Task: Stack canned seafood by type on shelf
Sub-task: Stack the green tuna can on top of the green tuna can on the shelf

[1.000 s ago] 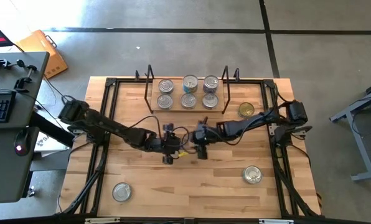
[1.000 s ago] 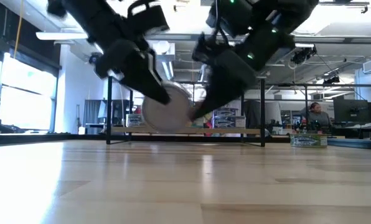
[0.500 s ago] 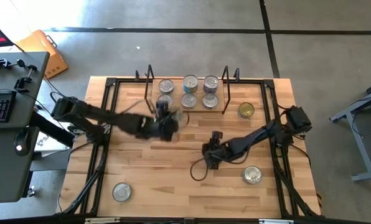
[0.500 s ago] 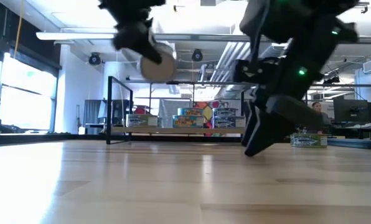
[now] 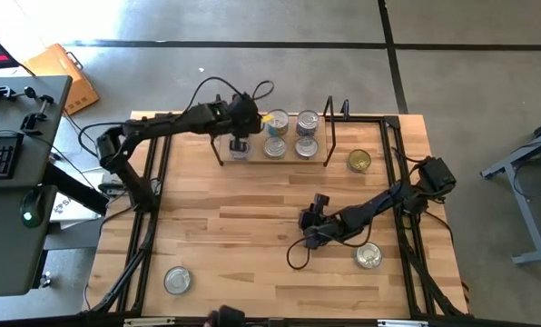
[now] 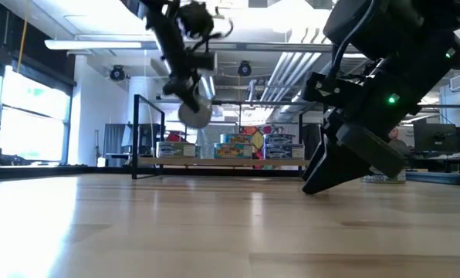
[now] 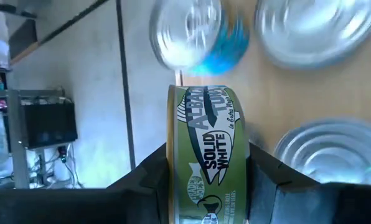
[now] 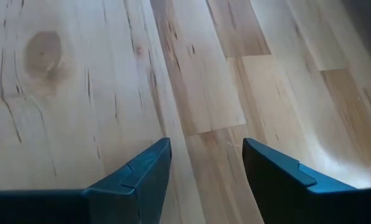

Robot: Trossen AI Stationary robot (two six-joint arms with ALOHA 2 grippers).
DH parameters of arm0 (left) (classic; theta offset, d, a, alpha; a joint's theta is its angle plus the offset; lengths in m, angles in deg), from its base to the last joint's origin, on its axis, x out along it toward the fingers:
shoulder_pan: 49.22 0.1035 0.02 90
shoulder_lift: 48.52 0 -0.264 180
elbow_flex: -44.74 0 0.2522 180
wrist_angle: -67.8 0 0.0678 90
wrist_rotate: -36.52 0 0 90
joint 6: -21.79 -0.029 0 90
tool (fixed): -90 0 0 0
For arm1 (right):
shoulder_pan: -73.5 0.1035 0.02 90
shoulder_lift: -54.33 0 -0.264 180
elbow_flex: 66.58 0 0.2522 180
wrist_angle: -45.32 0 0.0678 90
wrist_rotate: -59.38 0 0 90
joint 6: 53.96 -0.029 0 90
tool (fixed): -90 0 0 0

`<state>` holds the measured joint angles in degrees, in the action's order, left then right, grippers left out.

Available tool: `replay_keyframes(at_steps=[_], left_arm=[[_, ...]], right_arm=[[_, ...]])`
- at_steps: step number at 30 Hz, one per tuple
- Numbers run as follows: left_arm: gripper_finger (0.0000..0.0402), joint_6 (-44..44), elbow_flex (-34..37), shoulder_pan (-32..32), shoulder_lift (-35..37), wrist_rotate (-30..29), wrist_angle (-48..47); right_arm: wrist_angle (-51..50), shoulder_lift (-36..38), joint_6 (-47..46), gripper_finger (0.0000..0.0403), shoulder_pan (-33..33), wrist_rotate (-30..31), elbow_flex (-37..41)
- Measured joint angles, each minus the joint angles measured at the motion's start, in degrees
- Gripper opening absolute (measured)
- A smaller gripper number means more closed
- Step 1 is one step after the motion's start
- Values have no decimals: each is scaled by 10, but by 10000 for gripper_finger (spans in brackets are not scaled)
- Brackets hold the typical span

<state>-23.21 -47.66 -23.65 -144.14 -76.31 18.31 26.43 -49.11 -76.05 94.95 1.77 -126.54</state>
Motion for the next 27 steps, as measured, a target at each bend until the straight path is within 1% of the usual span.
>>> replay_keyframes(at_steps=[3, 8, 11, 14, 18, 22, 27], left_arm=[[119, -35, 7, 30, -1, 7, 12], [119, -64, 12, 63, -19, 61, 13], [119, -67, 11, 76, -29, 63, 12], [119, -66, 11, 83, -45, 51, 8], [121, -64, 10, 81, -60, 12, 17], [152, -49, 9, 80, -68, -1, 13], [178, -27, 11, 71, -66, 9, 8]], right_arm=[[1, 0, -1, 197, 0, 0, 0], [5, -1, -4, 197, 0, -1, 0], [10, -1, -4, 197, 0, -1, 0], [13, -2, 1, 197, -1, -1, 0], [16, -2, 6, 197, -1, 1, 0], [16, -2, 5, 197, 0, 2, 0], [16, -2, 7, 197, -1, 2, 0]])
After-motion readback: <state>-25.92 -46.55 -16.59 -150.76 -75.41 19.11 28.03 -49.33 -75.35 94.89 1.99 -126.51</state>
